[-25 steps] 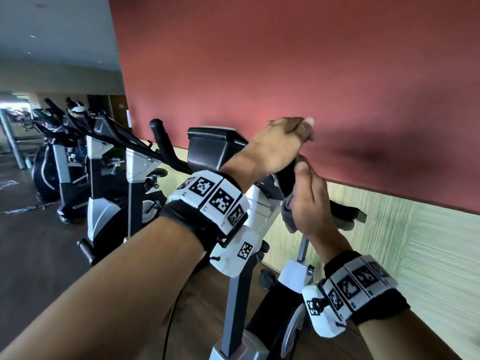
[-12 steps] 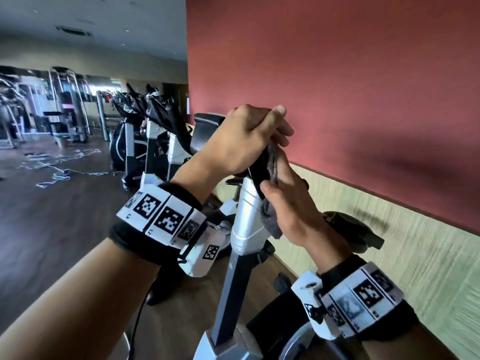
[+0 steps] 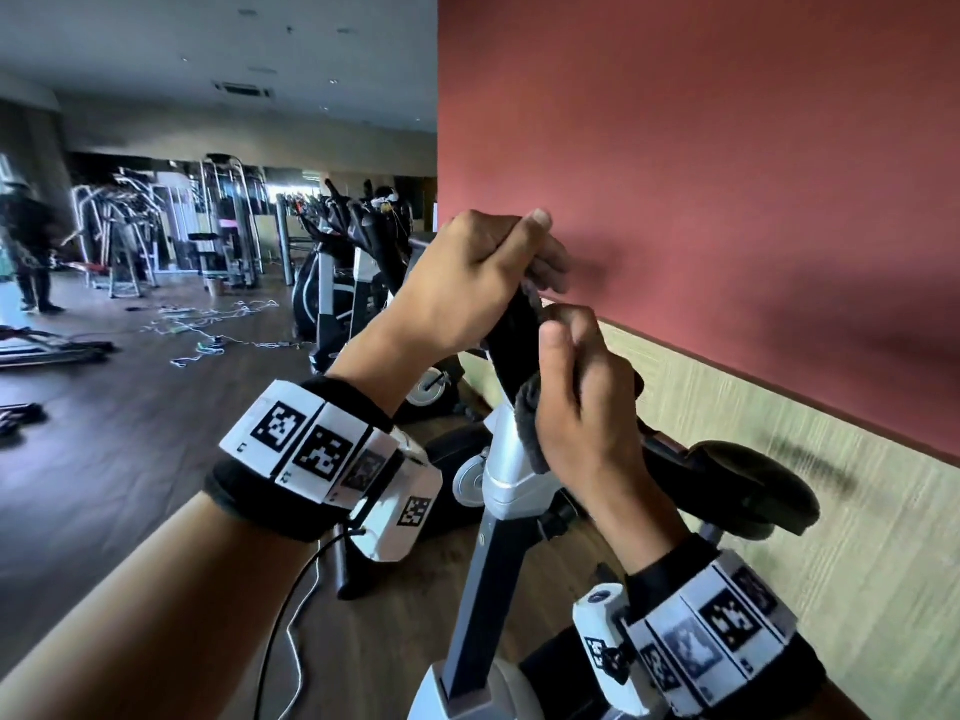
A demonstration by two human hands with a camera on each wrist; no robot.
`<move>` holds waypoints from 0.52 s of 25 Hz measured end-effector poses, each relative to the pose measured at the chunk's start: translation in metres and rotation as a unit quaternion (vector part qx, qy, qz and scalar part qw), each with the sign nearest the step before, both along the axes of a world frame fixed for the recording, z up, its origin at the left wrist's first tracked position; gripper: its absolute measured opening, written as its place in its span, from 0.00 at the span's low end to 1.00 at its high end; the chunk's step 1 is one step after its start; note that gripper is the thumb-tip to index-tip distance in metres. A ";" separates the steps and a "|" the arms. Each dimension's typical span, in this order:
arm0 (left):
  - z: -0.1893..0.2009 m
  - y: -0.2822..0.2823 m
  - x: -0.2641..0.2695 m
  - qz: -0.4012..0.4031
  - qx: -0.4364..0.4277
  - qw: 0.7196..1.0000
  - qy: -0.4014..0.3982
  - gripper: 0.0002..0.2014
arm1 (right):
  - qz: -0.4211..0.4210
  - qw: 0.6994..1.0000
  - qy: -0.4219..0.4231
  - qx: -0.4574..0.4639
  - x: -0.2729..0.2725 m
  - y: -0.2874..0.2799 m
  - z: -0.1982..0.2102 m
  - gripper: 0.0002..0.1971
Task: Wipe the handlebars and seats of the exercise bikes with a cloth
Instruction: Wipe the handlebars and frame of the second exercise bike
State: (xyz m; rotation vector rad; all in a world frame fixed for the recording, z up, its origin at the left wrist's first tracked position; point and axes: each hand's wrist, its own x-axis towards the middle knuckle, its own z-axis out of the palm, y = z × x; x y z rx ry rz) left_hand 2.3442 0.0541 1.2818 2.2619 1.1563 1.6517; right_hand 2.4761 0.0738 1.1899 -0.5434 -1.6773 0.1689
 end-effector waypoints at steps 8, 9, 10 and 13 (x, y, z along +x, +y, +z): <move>0.003 0.000 -0.003 0.016 -0.014 1.000 0.006 0.25 | 0.057 0.997 -0.049 0.033 -0.012 -0.001 0.009 0.27; 0.003 0.001 -0.005 0.016 -0.012 1.000 0.012 0.25 | 0.061 0.997 -0.033 0.039 -0.016 -0.002 0.013 0.28; 0.003 0.001 -0.006 0.011 -0.012 1.000 0.014 0.25 | 0.055 0.997 -0.027 0.049 -0.017 -0.002 0.012 0.30; 0.000 -0.002 -0.005 0.000 -0.011 1.000 0.004 0.25 | 0.006 0.996 -0.059 0.066 -0.008 -0.004 -0.005 0.33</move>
